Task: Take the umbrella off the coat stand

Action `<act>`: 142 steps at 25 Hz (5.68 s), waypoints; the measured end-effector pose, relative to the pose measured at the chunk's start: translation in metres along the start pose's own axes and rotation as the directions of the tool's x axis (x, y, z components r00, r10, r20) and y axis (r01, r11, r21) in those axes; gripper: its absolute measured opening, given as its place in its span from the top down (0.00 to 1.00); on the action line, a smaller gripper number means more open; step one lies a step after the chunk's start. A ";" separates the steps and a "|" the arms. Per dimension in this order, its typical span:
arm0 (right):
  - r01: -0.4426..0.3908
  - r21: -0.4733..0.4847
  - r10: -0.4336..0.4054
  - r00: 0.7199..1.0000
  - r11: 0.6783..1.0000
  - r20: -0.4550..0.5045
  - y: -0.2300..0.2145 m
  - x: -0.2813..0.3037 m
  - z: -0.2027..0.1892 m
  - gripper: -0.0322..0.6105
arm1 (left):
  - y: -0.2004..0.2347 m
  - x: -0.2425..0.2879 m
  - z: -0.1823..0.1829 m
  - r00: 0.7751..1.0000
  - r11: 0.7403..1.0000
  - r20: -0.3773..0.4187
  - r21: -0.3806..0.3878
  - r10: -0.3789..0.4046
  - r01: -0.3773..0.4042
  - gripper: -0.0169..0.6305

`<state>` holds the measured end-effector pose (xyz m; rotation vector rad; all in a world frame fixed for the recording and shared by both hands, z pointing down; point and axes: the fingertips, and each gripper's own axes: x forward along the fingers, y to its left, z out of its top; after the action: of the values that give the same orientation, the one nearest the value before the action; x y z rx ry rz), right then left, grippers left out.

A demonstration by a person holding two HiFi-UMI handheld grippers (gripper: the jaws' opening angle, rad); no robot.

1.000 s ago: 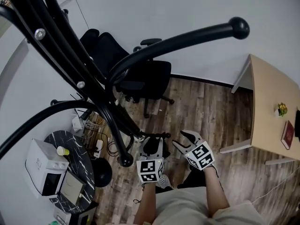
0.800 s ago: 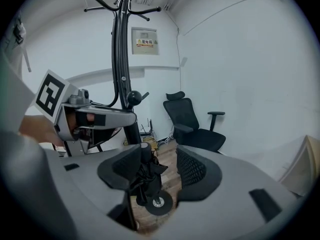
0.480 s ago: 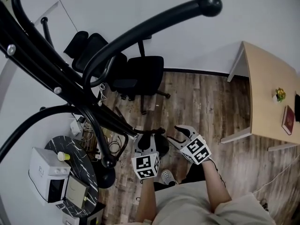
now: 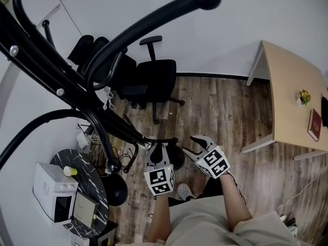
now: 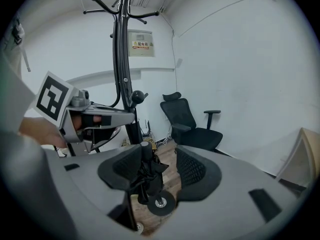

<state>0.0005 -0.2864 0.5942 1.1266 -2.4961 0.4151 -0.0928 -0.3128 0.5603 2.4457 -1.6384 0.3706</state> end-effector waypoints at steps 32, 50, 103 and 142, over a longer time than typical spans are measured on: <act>-0.254 0.066 0.260 0.961 0.965 -0.096 0.046 0.099 -0.070 0.35 | 0.002 -0.012 0.010 0.991 0.991 -0.056 -0.050 -0.124 0.122 0.94; -0.264 -0.038 0.259 0.961 0.964 -0.093 0.055 0.142 -0.086 0.24 | -0.003 -0.019 0.032 0.993 0.986 0.001 -0.119 -0.115 0.114 0.94; -0.007 0.041 0.008 0.999 0.999 -0.035 0.006 0.093 -0.064 0.54 | -0.047 -0.016 0.063 0.967 0.965 0.019 -0.059 -0.255 0.256 0.94; 0.102 0.048 -0.102 0.995 0.994 -0.018 0.042 0.043 -0.072 0.54 | -0.044 -0.064 0.047 0.936 0.927 0.054 -0.127 -0.349 0.353 0.94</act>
<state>-0.0426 -0.2582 0.6724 1.2587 -2.4149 0.4558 -0.0700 -0.2525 0.4958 2.5800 -1.1540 0.1633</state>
